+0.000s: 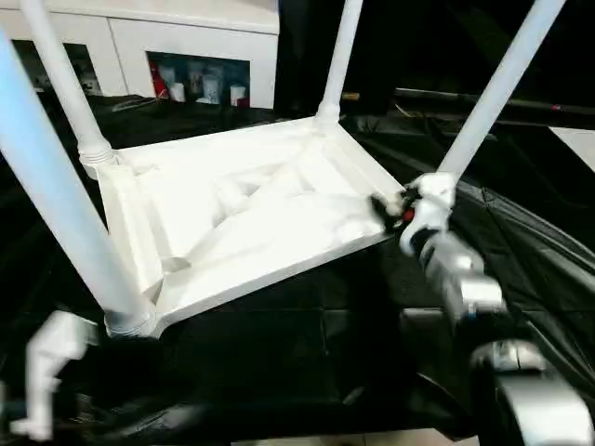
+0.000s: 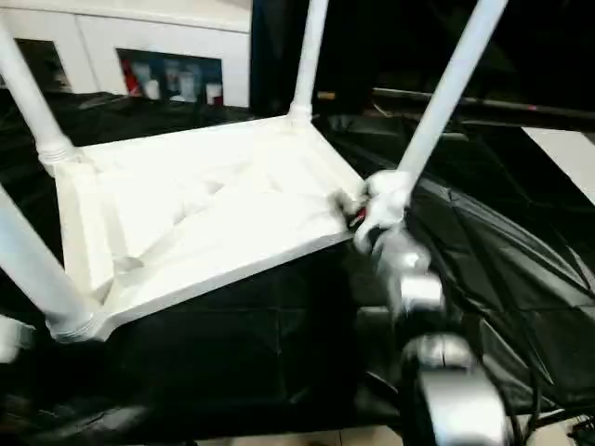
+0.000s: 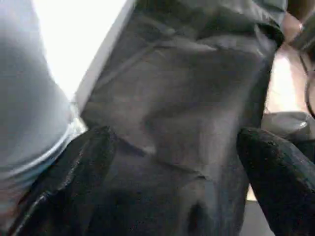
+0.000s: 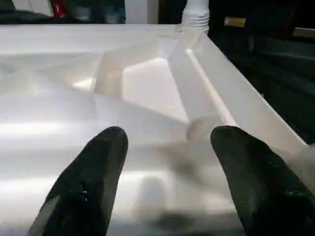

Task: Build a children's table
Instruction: Rotate table base

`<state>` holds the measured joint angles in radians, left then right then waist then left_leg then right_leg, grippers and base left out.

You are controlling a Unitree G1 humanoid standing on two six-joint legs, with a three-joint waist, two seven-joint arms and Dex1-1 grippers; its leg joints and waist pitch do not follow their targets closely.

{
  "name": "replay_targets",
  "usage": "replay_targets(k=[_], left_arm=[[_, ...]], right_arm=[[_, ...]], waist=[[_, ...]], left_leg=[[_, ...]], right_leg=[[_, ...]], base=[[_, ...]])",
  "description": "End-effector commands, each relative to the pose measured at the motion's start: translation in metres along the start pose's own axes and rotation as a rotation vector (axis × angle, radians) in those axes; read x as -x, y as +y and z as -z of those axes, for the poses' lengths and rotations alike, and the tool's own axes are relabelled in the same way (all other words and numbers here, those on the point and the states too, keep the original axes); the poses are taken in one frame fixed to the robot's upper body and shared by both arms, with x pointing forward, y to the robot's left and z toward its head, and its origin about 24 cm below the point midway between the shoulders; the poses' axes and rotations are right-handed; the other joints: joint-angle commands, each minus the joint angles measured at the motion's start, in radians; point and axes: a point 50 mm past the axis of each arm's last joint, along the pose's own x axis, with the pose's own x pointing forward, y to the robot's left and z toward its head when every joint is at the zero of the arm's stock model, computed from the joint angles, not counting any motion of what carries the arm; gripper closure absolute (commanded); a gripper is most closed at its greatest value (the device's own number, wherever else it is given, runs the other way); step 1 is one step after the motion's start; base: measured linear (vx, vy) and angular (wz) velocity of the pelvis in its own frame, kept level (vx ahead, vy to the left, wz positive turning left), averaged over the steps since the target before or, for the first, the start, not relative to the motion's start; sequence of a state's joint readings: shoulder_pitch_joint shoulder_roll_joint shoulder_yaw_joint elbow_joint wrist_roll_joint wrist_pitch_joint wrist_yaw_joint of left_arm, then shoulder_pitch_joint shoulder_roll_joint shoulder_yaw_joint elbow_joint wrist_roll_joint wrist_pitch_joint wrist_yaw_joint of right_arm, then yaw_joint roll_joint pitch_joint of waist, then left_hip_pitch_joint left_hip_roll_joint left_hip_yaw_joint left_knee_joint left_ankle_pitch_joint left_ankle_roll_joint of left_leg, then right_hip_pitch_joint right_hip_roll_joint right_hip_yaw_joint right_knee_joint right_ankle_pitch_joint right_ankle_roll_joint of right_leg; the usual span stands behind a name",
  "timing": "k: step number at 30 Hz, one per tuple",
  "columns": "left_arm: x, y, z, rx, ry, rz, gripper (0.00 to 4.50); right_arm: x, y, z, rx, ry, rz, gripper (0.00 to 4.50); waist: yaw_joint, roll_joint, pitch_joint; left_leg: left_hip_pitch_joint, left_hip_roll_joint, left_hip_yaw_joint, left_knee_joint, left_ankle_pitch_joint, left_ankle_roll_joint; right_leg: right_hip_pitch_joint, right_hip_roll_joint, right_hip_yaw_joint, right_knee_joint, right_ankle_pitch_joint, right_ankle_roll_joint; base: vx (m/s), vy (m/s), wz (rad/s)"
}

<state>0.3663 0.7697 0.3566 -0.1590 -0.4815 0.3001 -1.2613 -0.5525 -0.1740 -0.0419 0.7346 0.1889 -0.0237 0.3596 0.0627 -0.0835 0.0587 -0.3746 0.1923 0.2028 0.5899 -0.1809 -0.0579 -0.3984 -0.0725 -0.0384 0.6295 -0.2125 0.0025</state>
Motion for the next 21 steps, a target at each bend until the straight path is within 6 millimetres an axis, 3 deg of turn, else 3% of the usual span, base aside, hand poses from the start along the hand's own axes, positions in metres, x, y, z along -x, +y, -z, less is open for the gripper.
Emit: replay_targets(k=[1,4,9,11,12,16,21], left_arm=[[0.007,0.007,-0.015,-0.04,-0.074,-0.04,0.03],[0.014,0.013,-0.032,-0.03,-0.198,-0.08,0.03],[0.01,0.012,-0.042,-0.011,-0.296,-0.056,0.03],[0.011,0.013,-0.04,0.001,-0.279,-0.051,0.03],[0.013,0.012,-0.036,0.011,-0.248,-0.046,0.03],[0.034,0.011,-0.023,0.074,-0.121,-0.047,0.03],[0.055,0.013,-0.017,0.096,-0.066,-0.093,0.03]], right_arm=[[0.006,-0.007,-0.009,0.03,-0.027,0.019,1.34],[0.027,-0.013,0.0,0.027,-0.018,0.092,1.34],[0.053,-0.019,0.012,0.024,0.022,0.159,1.34],[0.06,-0.021,0.014,0.028,0.038,0.16,1.34],[0.063,-0.021,0.015,0.032,0.048,0.162,1.34],[0.074,-0.024,0.015,0.061,0.078,0.166,1.34],[0.072,-0.013,0.014,0.041,0.076,0.081,1.34]], waist=[[0.001,0.026,-0.049],[0.004,0.024,-0.048],[0.001,0.017,-0.046],[-0.003,0.016,-0.045],[-0.003,0.021,-0.044],[-0.01,0.014,-0.043],[-0.01,0.014,-0.04]], left_leg=[[0.03,0.04,-0.019,-0.084,-0.295,-0.031],[0.031,0.038,-0.019,-0.085,-0.309,-0.043],[0.031,0.038,-0.023,-0.086,-0.377,-0.053],[0.029,0.038,-0.026,-0.087,-0.389,-0.055],[0.029,0.038,-0.027,-0.088,-0.391,-0.055],[0.026,0.037,-0.029,-0.089,-0.387,-0.045],[0.036,0.04,-0.031,-0.088,-0.431,-0.045]], right_leg=[[0.021,-0.047,0.045,-0.077,-0.192,-0.161],[0.021,-0.045,0.044,-0.074,-0.186,-0.162],[0.018,-0.051,0.047,-0.088,-0.307,-0.128],[0.017,-0.052,0.047,-0.091,-0.343,-0.114],[0.017,-0.054,0.048,-0.094,-0.36,-0.103],[0.016,-0.051,0.049,-0.096,-0.382,-0.087],[0.004,-0.051,0.049,-0.101,-0.395,-0.107]], base=[[0.0,0.0,0.0],[0.0,0.0,0.0],[0.0,0.0,0.0],[0.0,0.0,0.0],[0.0,0.0,0.0],[0.0,0.0,0.0],[0.0,0.0,0.0]])
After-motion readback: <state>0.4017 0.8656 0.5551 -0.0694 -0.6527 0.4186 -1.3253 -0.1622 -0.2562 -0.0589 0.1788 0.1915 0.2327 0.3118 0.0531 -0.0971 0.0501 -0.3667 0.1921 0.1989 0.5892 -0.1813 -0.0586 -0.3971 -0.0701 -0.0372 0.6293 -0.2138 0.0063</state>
